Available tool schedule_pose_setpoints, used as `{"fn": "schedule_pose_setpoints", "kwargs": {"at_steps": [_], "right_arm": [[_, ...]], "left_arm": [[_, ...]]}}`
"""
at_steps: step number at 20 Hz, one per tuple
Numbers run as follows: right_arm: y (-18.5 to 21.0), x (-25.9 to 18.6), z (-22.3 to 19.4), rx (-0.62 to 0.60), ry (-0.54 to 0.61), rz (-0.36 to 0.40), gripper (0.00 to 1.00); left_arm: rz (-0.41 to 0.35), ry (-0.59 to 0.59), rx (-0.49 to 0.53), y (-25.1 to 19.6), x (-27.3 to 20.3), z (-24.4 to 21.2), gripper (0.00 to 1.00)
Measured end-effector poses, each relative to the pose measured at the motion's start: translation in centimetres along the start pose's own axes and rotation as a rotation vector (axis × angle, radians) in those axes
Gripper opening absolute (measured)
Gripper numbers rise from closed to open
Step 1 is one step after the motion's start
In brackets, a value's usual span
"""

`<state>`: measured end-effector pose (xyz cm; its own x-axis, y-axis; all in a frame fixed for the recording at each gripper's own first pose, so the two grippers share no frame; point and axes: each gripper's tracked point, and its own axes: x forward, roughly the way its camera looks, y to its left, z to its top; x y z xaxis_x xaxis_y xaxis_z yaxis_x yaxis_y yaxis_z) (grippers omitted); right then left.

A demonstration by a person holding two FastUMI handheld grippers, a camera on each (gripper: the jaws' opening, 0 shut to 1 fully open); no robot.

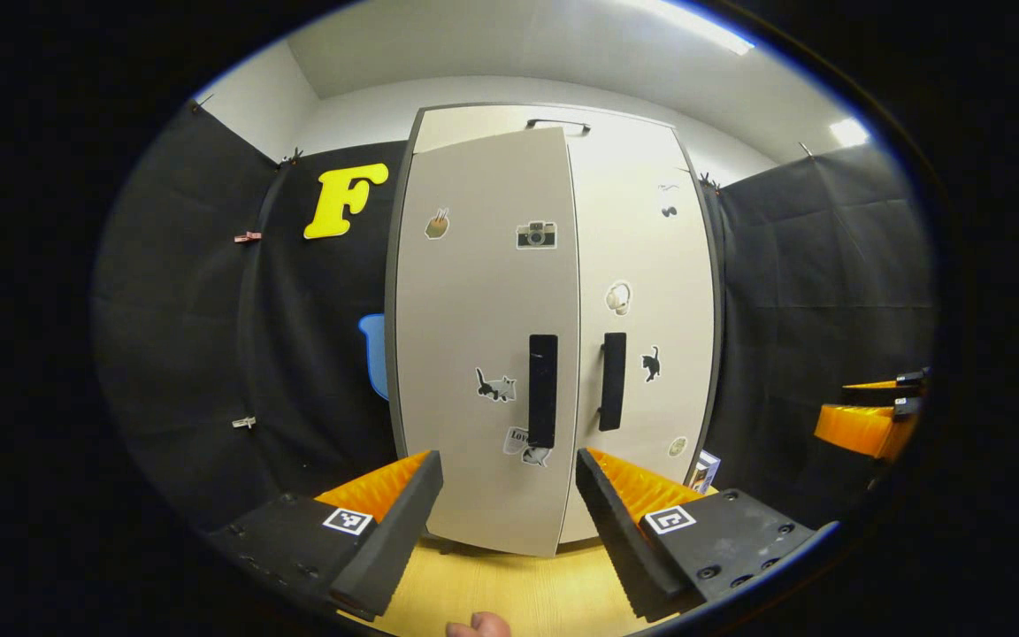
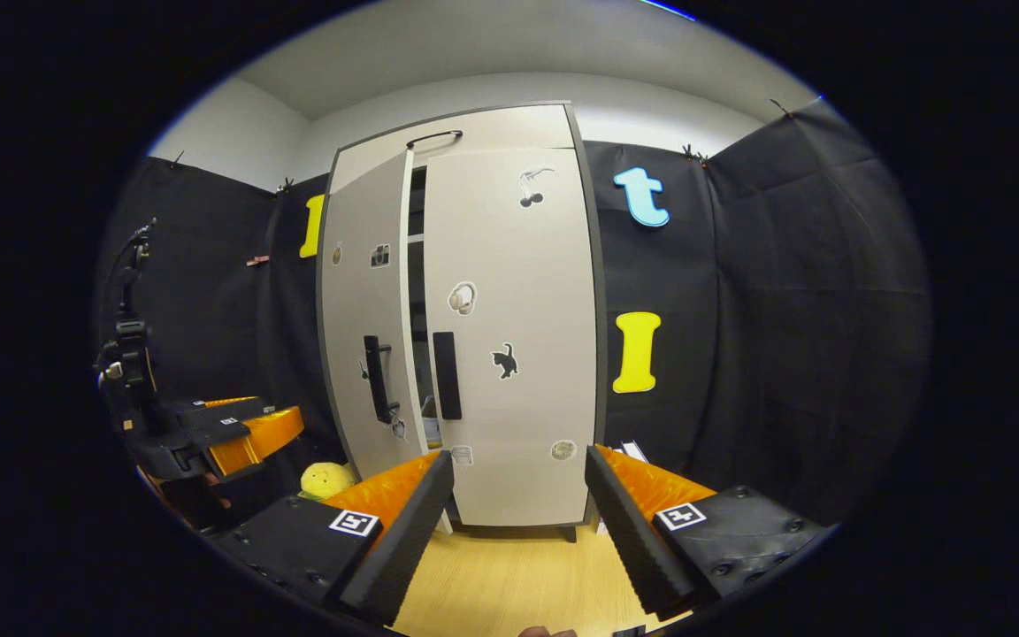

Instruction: Grab one shoe with the right hand and put it into the shoe cabinet, grab the other shoe with the left hand and put it into the shoe cabinet; then close the right door with the right hand and the left door with the left hand.

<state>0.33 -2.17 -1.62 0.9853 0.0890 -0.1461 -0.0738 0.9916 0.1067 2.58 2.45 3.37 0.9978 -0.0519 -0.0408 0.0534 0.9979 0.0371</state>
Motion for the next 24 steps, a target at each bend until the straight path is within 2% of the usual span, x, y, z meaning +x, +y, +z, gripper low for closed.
{"fn": "schedule_pose_setpoints", "kwargs": {"at_steps": [11,22,23,24], "right_arm": [[2.6,-2.8,0.5,-0.054,-0.05,-0.011,0.98],[3.4,-3.6,0.8,-0.08,-0.076,-0.012,0.96],[3.3,-3.7,0.9,-0.079,-0.077,-0.013,0.99],[3.3,-3.8,0.9,-0.077,-0.079,-0.013,0.96]], "left_arm": [[-0.036,-0.032,0.006,-1.4,-5.9,0.6,0.95],[-0.018,-0.042,0.031,0.0,-7.2,0.6,0.95],[-0.018,-0.042,0.029,0.0,-7.3,0.5,0.95],[-0.017,-0.045,0.027,0.0,-7.4,0.7,0.95]]}}
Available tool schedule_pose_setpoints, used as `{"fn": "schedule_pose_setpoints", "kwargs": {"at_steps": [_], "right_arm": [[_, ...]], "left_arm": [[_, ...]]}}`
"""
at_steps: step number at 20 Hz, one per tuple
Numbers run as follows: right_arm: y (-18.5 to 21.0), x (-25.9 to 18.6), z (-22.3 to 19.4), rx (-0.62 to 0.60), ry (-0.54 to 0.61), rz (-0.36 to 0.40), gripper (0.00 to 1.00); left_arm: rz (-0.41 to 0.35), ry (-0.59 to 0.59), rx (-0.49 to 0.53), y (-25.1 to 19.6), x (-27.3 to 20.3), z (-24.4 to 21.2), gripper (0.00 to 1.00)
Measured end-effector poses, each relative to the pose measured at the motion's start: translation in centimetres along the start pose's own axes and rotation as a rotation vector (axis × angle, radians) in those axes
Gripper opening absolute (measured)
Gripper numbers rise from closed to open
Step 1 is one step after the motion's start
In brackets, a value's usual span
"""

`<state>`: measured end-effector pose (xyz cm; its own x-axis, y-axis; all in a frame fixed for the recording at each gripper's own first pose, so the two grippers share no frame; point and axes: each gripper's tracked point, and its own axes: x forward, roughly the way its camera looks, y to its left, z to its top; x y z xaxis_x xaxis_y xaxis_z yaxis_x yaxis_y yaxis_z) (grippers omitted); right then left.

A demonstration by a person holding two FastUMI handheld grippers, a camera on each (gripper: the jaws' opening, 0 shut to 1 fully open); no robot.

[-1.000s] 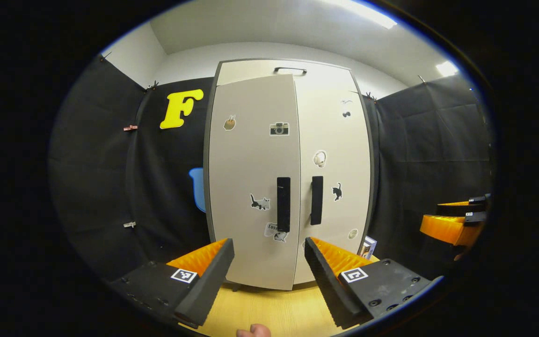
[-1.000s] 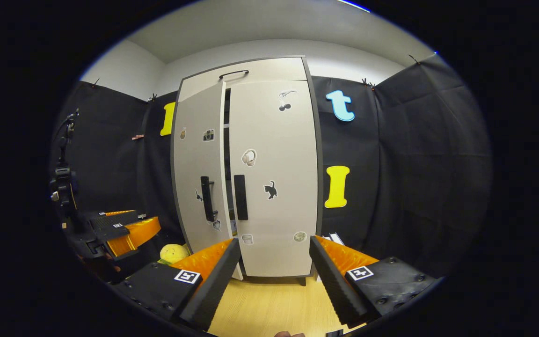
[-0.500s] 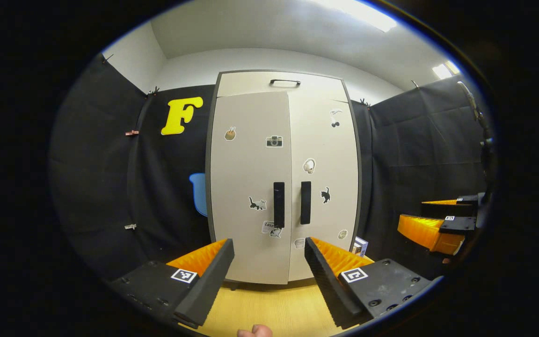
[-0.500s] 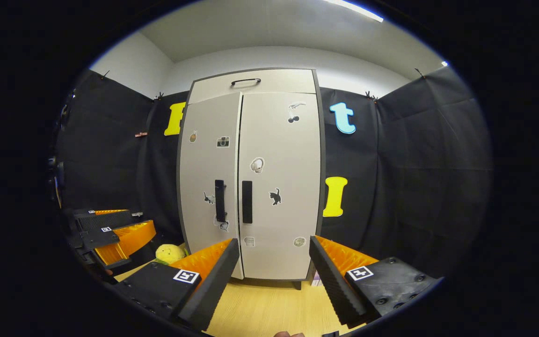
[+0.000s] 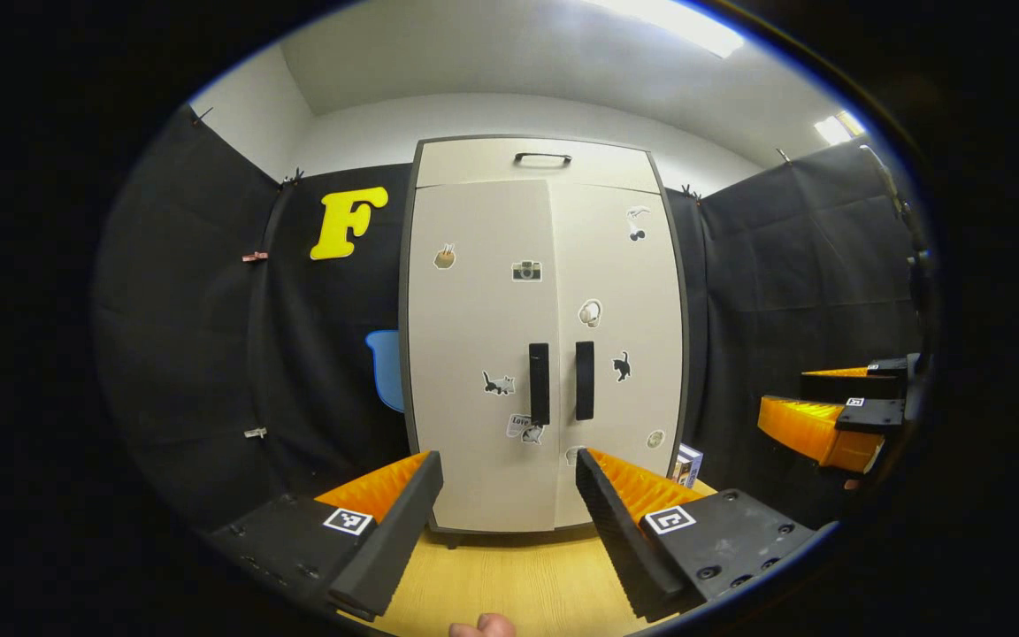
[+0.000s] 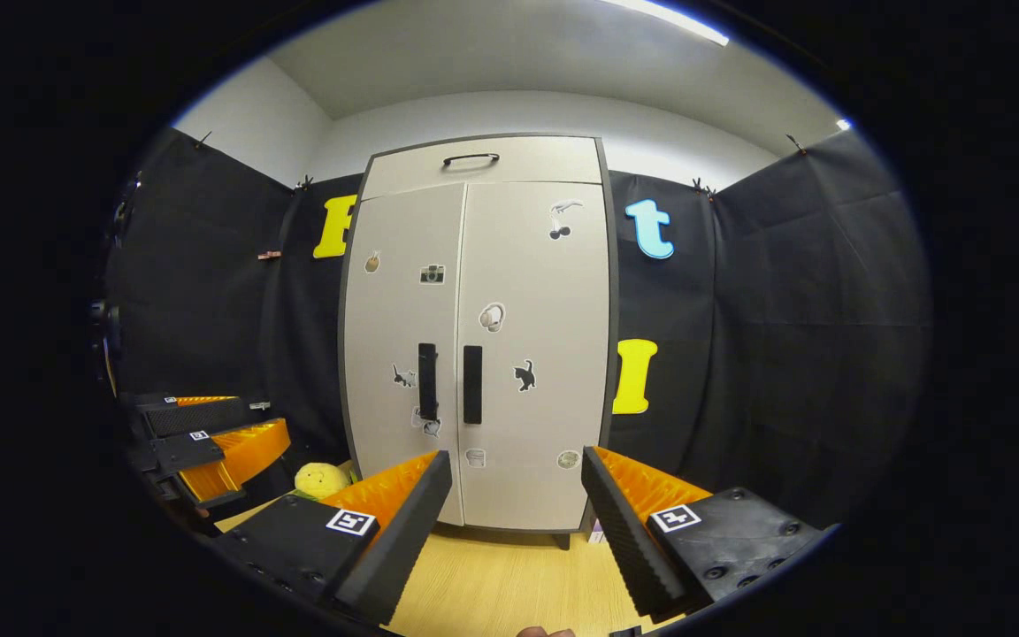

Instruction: Grab one shoe with the right hand and put it into the shoe cabinet, grab the other shoe with the left hand and put it into the shoe cabinet; then close the right door with the right hand and the left door with the left hand.

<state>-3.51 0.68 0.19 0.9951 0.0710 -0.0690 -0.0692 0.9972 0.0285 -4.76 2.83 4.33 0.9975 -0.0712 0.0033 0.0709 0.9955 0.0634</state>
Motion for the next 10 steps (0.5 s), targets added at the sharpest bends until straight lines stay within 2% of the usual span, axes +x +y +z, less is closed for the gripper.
{"fn": "schedule_pose_setpoints", "kwargs": {"at_steps": [10], "right_arm": [[-0.15,-0.62,0.02,0.009,-0.008,0.006,0.97]], "left_arm": [[0.001,0.006,-0.001,-0.16,-0.45,-0.07,0.96]]}}
